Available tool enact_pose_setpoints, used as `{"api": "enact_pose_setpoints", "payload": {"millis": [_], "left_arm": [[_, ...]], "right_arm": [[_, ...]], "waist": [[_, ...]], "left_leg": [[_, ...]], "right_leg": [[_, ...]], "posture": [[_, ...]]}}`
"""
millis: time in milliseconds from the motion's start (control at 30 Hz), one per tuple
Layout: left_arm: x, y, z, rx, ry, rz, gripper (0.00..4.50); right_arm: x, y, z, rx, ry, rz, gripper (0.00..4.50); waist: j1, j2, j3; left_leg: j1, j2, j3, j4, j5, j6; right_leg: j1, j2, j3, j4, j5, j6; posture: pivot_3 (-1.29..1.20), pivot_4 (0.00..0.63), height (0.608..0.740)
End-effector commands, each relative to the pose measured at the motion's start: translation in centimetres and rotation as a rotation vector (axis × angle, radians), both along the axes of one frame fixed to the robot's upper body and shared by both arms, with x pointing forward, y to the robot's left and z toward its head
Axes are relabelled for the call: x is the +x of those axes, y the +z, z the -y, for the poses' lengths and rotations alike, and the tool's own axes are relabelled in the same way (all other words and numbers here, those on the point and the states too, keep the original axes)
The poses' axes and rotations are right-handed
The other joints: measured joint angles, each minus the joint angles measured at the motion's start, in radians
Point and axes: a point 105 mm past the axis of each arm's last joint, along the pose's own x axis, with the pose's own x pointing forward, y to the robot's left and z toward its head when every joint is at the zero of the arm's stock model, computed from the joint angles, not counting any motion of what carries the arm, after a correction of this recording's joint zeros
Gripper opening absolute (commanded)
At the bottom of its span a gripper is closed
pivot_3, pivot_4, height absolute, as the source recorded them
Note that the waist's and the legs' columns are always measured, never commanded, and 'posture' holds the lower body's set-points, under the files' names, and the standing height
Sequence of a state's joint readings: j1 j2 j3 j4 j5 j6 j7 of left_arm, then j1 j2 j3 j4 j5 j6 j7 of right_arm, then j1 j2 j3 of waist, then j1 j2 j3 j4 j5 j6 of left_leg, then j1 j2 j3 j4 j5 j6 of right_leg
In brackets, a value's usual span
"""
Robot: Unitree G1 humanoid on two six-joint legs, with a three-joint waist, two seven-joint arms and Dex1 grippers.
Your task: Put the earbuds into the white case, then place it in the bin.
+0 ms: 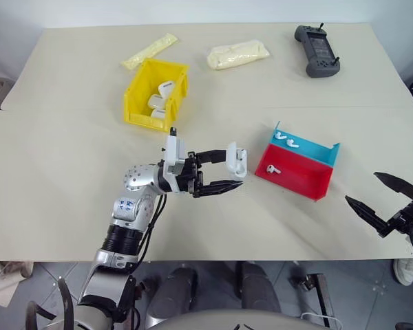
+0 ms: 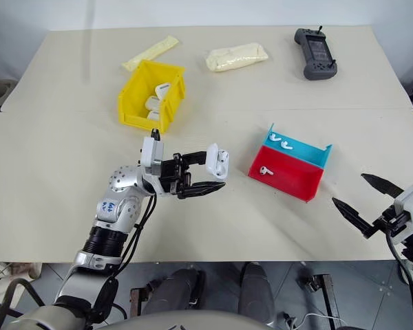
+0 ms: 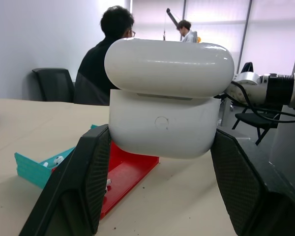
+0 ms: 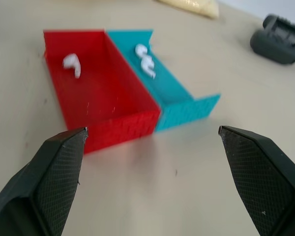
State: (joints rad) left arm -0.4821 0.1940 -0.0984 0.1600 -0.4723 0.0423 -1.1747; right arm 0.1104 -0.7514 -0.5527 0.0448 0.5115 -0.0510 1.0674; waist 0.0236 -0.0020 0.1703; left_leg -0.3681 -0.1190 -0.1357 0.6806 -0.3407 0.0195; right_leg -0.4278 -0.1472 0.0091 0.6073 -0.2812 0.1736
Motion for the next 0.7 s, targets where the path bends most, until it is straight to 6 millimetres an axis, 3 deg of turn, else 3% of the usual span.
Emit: {"api": "enact_pose_setpoints", "payload": {"millis": [33,133,233,400,700], "left_arm": [[0.2,0.6,0.1,-0.02,0.016,0.033,2.72],[0.2,0.6,0.3,-0.027,0.02,0.035,2.72],[0.0,0.5,0.5,-0.034,0.019,0.025,2.72],[-0.2,0.5,1.1,-0.043,0.016,0.031,2.72],[-0.2,0.6,1.3,-0.038,0.043,0.057,2.72]], "right_arm": [[1.9,3.0,-2.0,-0.018,0.111,0.019,4.45],[4.7,4.3,-3.9,-0.055,0.194,-0.101,4.45],[8.6,5.1,-4.2,-0.18,0.149,-0.201,4.45],[13.5,5.7,-4.6,-0.381,0.071,-0.307,4.45],[16.1,4.4,-8.0,-0.666,0.216,-0.454,4.45]], "waist": [[0.0,0.0,0.0],[0.001,0.001,0.0],[0.0,0.001,0.0],[-0.001,0.001,0.001],[-0.005,0.002,0.001]], "left_leg": [[0.0,0.0,0.0,0.0,0.0,0.0],[0.0,0.001,0.0,0.0,0.0,0.0],[-0.001,0.001,0.0,0.001,0.0,0.0],[-0.003,0.001,-0.001,-0.001,0.0,0.0],[-0.005,-0.001,-0.001,-0.003,0.0,0.001]], "right_leg": [[0.0,0.0,0.0,0.0,0.0,0.0],[0.0,0.0,0.0,0.0,0.0,0.0],[-0.001,0.0,-0.001,-0.001,0.0,0.0],[-0.002,0.0,-0.002,-0.003,0.0,-0.001],[-0.005,-0.001,-0.003,-0.001,0.0,0.0]], "posture": [[0.0,0.15,0.74],[0.0,0.15,0.74],[0.0,0.15,0.74],[0.0,0.15,0.74],[0.0,0.15,0.74]]}}
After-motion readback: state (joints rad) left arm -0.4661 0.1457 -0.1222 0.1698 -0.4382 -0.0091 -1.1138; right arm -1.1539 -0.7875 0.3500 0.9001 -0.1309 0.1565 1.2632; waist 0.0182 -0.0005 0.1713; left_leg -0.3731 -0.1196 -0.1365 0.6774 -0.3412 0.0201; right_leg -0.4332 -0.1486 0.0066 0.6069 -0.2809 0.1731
